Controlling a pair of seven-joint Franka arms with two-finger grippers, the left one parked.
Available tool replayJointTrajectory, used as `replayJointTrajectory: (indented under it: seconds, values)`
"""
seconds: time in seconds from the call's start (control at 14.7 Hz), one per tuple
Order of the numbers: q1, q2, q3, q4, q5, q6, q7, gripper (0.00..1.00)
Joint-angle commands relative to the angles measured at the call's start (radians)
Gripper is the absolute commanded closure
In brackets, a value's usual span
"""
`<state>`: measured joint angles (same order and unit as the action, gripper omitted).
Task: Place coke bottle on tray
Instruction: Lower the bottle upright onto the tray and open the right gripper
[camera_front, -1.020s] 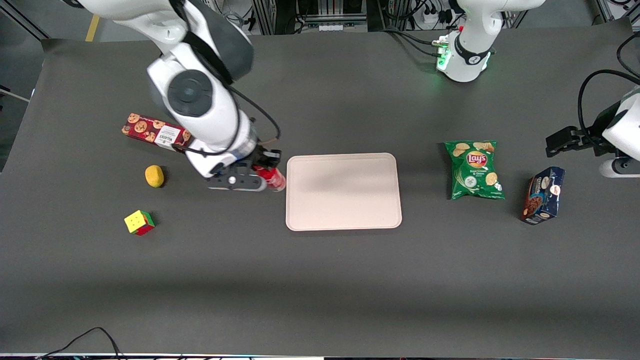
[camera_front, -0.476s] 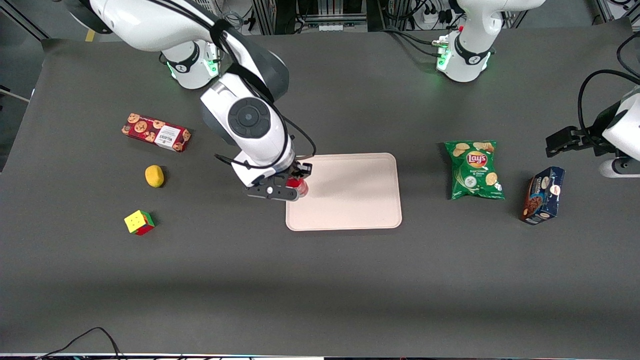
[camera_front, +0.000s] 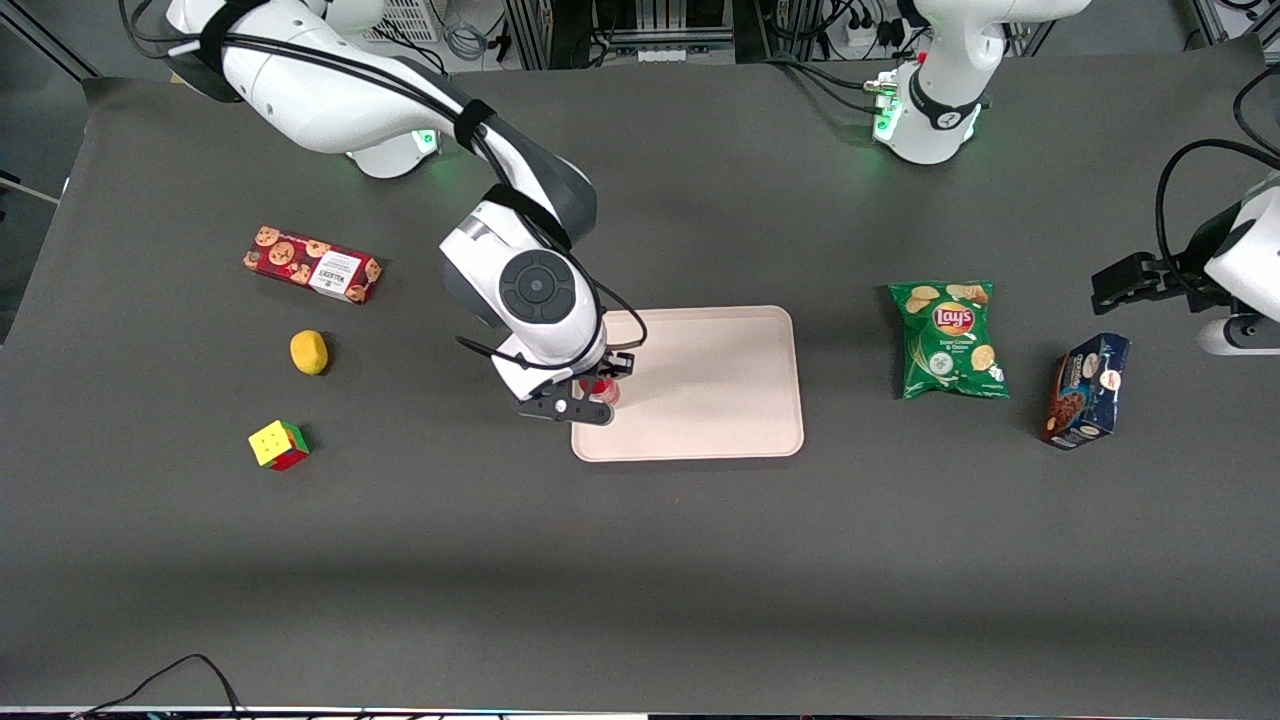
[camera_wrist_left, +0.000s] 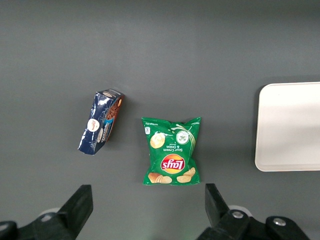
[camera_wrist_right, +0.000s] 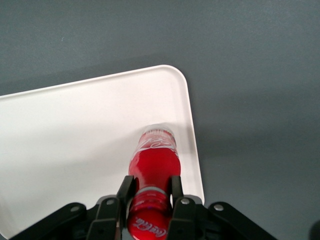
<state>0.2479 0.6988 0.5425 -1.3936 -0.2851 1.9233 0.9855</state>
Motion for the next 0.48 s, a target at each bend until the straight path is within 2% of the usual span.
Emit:
replayJointTrajectory:
  seconds: [0.0,0.41]
  values:
    - [0.01,-0.012,-0.003,-0.002,-0.026,0.016,0.048,1.0]
    - [0.011,0.007,-0.003,-0.007,-0.046,0.028,0.078,1.0]
